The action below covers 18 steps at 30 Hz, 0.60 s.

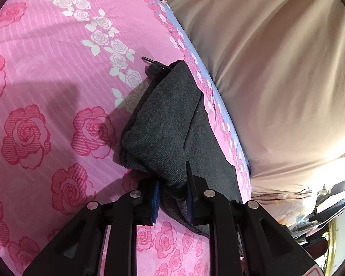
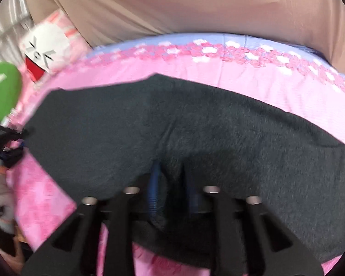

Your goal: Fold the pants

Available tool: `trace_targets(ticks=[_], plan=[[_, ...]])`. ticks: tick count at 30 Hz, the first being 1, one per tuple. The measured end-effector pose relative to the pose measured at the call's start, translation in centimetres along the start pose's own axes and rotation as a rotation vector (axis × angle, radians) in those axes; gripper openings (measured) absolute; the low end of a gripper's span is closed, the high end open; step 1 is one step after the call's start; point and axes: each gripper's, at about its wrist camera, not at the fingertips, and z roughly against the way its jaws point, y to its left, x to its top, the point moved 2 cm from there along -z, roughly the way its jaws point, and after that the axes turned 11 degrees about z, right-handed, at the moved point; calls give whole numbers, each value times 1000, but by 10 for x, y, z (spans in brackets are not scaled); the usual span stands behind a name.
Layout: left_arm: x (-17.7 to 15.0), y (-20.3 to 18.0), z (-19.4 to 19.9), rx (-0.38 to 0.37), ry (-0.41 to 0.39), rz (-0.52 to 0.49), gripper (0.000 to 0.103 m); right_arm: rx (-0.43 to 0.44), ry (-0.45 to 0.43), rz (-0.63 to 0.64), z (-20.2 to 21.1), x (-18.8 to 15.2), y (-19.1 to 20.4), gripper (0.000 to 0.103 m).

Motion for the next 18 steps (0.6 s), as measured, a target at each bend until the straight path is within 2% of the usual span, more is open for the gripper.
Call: trace_targets(ticks=[2,4,5,8,10,12,14,15,17,18], plan=[[-4,-14,3,43,-36,-63,15,-9,-42,-19,21,-4,-8,49],[-12,-42,9,73,-80,-161,14,-62,-73,-51,44,-12,-27,58],[-15,-58,12,65,-89,-198,14,-94,-85,-73,53,-16,-39,63],[-33,-118,17,24,-99,-322,14,-156,-107,-136,76,-30,-68,63],[-57,-166,14,-6,-96,-433,14,-162,-127,-179,84,-37,-82,63],[-86,-205,6,-45,-72,-531,14,-165,-145,-215,91,-44,-94,63],[-132,-246,-9,-86,-22,-644,14,-167,-155,-232,95,-50,-102,63],[-149,-255,-16,-92,4,-680,16,-164,-156,-243,96,-54,-107,63],[-196,-269,-46,-92,105,-758,27,-164,-157,-267,96,-61,-115,64],[-215,-269,-61,-88,155,-781,43,-156,-153,-283,96,-66,-120,64]])
